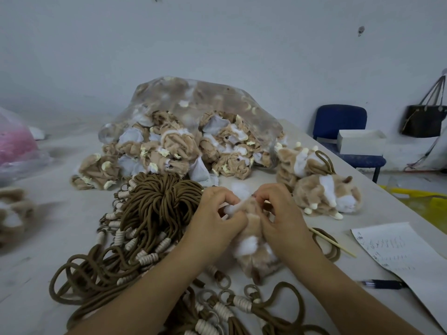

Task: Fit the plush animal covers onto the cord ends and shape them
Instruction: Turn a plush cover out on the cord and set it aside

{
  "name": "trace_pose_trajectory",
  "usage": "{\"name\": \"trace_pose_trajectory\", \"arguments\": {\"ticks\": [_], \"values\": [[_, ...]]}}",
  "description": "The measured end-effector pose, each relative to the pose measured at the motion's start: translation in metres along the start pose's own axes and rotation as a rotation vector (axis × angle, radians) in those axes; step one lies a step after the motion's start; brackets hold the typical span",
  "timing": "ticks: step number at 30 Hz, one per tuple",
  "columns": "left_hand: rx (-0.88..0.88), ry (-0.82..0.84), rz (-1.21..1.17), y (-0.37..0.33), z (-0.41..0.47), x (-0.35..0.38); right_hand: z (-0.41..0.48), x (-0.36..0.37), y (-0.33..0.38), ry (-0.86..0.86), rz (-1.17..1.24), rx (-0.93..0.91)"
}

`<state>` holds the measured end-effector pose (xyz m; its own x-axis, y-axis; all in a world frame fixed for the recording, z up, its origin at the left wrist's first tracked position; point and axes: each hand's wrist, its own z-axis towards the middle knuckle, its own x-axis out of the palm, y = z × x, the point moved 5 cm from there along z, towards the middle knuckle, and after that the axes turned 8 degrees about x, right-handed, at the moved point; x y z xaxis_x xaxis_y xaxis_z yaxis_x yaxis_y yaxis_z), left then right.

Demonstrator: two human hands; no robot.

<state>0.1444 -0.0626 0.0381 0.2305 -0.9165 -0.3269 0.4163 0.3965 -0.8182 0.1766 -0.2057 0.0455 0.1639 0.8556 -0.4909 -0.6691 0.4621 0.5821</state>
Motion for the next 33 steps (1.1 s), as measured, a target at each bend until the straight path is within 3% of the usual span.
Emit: {"name": "trace_pose_trajectory", "arguments": {"ticks": [5,9,14,21,27,33], "values": [[0.012,-0.055,-0.068,-0.001,-0.002,-0.003,-0.002,0.003,-0.008,0.047,0.119,0.125],[-0.015,-0.085,-0.135,0.000,0.003,-0.010,-0.002,0.004,-0.007,0.029,0.100,0.113],[-0.110,-0.018,-0.171,0.002,0.007,-0.012,-0.003,0.003,-0.008,0.043,0.118,0.158],[-0.310,0.044,-0.506,0.013,0.001,0.002,-0.001,0.001,-0.002,0.009,0.072,0.083],[-0.317,0.025,-0.526,0.017,0.001,0.002,-0.002,0.000,0.005,0.009,-0.061,-0.042],[-0.276,0.036,-0.640,0.015,0.003,-0.001,-0.003,0.001,0.002,0.055,-0.016,0.025]]}}
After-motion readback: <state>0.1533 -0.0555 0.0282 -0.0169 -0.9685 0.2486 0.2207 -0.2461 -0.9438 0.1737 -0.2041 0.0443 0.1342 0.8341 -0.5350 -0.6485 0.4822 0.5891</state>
